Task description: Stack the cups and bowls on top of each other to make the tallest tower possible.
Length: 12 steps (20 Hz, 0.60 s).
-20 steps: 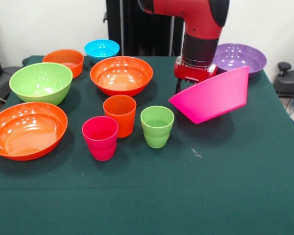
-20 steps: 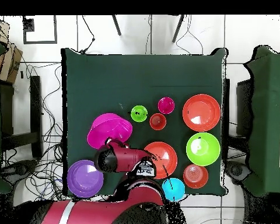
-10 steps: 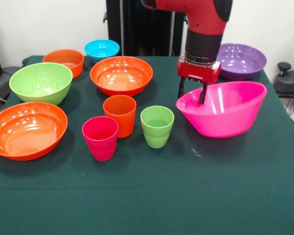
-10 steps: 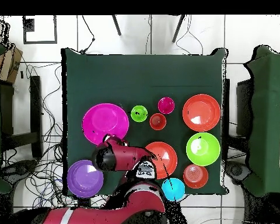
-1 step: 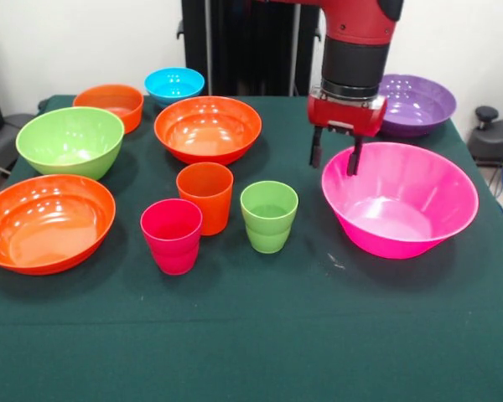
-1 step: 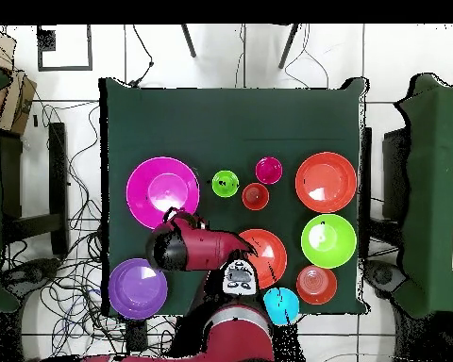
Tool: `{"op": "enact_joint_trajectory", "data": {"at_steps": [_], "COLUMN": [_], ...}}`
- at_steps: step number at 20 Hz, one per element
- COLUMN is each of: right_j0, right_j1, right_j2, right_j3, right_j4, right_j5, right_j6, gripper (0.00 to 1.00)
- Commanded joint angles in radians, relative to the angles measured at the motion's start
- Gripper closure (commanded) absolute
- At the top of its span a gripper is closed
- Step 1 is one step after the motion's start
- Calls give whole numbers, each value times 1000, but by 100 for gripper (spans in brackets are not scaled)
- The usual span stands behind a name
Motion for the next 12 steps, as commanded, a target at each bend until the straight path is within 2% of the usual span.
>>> {"op": "enact_joint_trajectory", "data": {"at_steps": [1,2,3,5,9,12], "right_j0": [-36,-39,-49,-21,7,-13], "right_j1": [1,4,8,22,13,26], "right_j2": [127,130,144,113,83,108], "right_j3": [-63,-58,-50,-62,-69,-68], "right_j4": [23,19,8,10,26,19], "right_j5": [57,38,12,-21,-3,-14], "right_j6": [101,105,107,118,125,123], "gripper": [0,100,100,100,100,100]}}
